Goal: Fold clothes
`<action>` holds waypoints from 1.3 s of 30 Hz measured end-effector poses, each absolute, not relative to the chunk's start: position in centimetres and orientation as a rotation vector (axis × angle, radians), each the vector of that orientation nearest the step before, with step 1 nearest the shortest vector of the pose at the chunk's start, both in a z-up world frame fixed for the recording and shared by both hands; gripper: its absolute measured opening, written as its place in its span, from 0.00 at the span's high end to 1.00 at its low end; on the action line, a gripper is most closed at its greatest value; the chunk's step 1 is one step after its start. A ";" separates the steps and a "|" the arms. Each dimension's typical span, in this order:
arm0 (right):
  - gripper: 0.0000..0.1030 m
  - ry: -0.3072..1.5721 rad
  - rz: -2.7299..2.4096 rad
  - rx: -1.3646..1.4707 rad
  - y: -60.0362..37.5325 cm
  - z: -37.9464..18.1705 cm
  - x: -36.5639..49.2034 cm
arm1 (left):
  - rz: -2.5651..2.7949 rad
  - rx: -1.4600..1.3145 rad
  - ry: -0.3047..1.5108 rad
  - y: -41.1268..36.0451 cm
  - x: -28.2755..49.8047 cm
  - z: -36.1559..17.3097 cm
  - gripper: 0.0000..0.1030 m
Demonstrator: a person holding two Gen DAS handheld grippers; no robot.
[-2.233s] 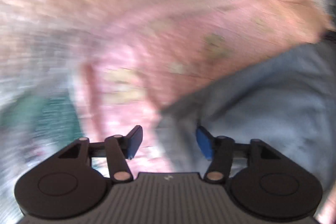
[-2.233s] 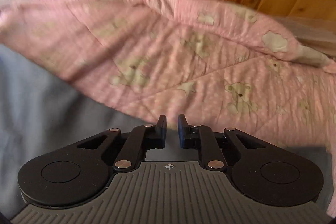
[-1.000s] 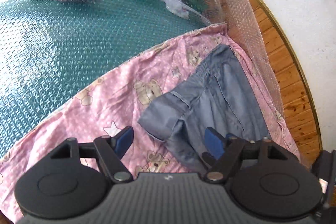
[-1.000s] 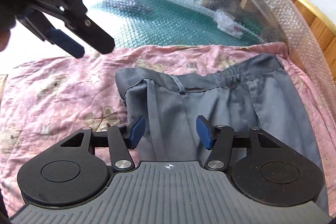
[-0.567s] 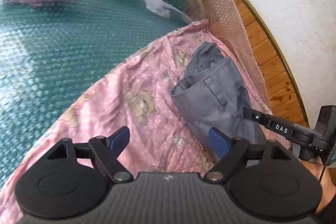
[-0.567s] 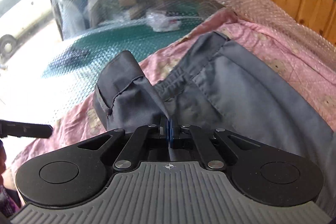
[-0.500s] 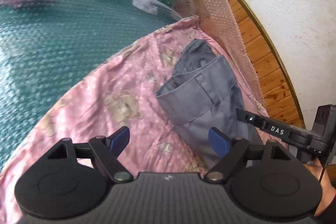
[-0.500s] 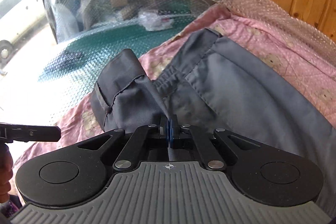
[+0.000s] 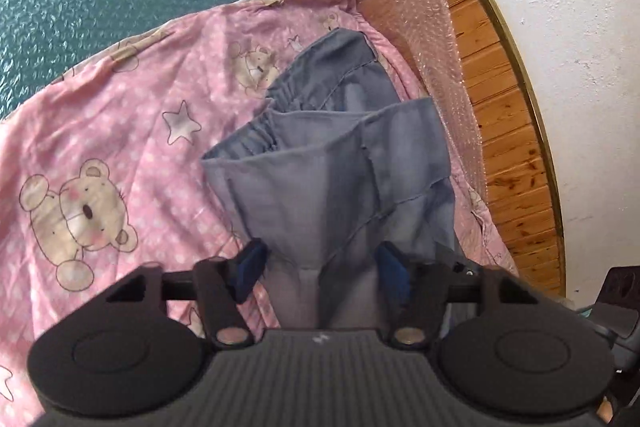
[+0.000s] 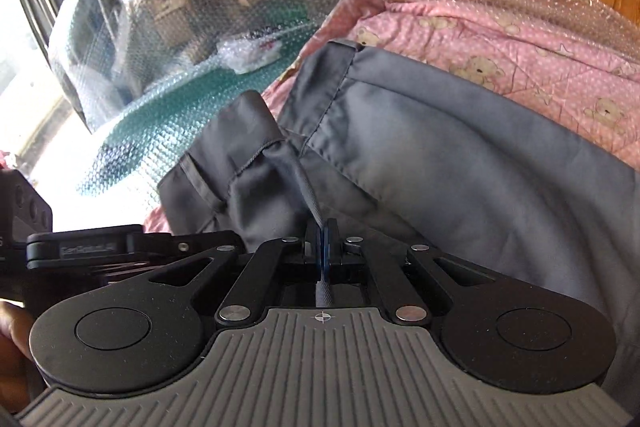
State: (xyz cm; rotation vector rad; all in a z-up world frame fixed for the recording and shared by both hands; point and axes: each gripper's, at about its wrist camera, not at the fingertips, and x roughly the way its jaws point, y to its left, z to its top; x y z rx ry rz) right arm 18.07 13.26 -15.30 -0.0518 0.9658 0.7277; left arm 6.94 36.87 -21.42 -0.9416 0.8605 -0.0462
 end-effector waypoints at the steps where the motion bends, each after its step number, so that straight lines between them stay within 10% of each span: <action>1: 1.00 0.962 0.731 -0.053 13.4 -15.2 18.0 | -0.055 -0.957 0.863 37.0 6.9 -21.5 0.88; 17: 1.00 0.703 0.898 -0.206 16.2 -11.2 13.0 | 0.129 -1.153 0.838 41.5 -1.1 -18.0 0.95; 23: 1.00 0.870 0.952 -0.113 15.8 -13.8 14.0 | 0.225 -1.190 0.888 42.8 -2.9 -20.8 1.00; 26: 1.00 0.910 0.940 -0.014 14.2 -14.5 15.3 | 0.091 -1.187 0.827 41.4 -2.3 -20.1 0.74; 28: 1.00 0.918 0.929 0.004 13.4 -14.5 15.9 | 0.084 -1.113 0.805 40.3 -1.7 -19.7 0.28; 30: 1.00 0.921 0.920 0.010 12.8 -14.3 16.4 | 0.105 -1.067 0.789 39.5 -1.1 -19.8 0.24; 33: 0.93 0.960 0.922 0.024 12.2 -14.6 17.1 | 0.065 -1.095 0.760 39.1 0.3 -21.0 0.37; 34: 0.80 0.973 0.909 0.020 11.8 -14.6 17.0 | 0.041 -1.098 0.757 39.0 0.9 -21.4 0.79; 35: 0.72 0.978 0.883 0.007 11.2 -14.5 16.7 | 0.029 -1.097 0.769 39.0 1.5 -21.6 0.96; 39: 0.57 0.868 0.709 0.075 3.8 -12.5 13.8 | 0.024 -1.056 0.765 38.7 2.8 -19.6 0.96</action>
